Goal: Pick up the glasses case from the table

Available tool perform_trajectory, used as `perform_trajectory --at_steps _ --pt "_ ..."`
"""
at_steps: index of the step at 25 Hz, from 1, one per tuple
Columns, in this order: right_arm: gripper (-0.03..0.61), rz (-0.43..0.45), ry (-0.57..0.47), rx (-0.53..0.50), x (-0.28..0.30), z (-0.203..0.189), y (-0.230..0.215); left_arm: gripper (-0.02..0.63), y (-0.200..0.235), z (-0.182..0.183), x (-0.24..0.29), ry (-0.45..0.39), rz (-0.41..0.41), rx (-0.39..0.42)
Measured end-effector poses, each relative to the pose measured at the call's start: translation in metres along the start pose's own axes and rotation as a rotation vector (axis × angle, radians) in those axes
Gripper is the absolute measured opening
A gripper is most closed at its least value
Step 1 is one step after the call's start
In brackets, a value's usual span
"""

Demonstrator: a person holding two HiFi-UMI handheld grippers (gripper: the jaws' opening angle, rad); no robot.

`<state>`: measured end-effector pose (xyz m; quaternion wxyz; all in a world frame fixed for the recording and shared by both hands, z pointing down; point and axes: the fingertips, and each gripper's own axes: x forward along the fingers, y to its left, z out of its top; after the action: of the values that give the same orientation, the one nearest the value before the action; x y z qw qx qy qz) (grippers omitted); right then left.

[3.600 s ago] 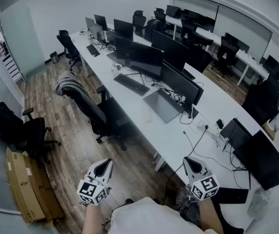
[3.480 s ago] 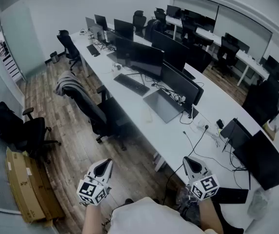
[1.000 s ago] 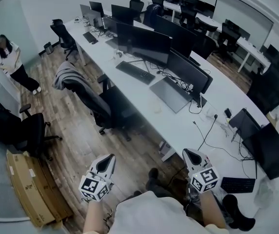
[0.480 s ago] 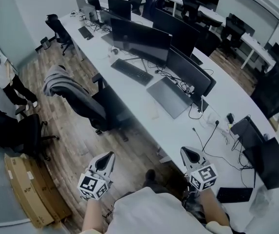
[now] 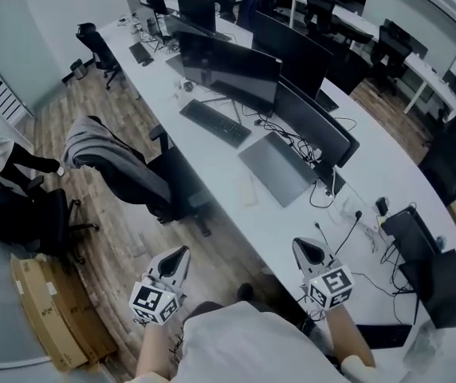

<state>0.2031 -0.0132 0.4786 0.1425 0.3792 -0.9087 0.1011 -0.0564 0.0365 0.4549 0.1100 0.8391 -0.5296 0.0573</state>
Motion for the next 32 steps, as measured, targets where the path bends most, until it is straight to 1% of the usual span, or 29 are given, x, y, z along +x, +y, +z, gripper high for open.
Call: perform_trajectory --at_steps 7,10,13,17,23,29,32 --pt "-0.002 0.019 0.016 0.027 0.023 -0.002 -0.021 0.011 0.010 0.005 0.023 0.027 0.024 0.017" --pt "0.000 0.018 0.024 0.044 0.035 -0.002 -0.027 0.011 0.019 0.005 0.035 0.033 0.019 0.034" --pt "-0.001 0.013 0.035 0.051 0.049 -0.003 -0.031 0.011 0.030 0.008 0.048 0.044 0.012 0.034" --pt "-0.002 -0.012 0.049 0.055 0.070 0.002 -0.038 0.011 0.050 0.002 0.072 0.041 -0.034 0.044" --pt "0.000 -0.046 0.074 0.069 0.110 0.009 -0.045 0.011 0.088 0.011 0.110 0.064 -0.096 0.035" --pt "0.000 -0.075 0.112 0.094 0.161 0.014 -0.051 0.011 0.129 0.001 0.146 0.106 -0.168 0.022" --pt "0.014 -0.090 0.138 0.103 0.186 0.015 -0.051 0.011 0.148 -0.005 0.161 0.128 -0.205 0.013"
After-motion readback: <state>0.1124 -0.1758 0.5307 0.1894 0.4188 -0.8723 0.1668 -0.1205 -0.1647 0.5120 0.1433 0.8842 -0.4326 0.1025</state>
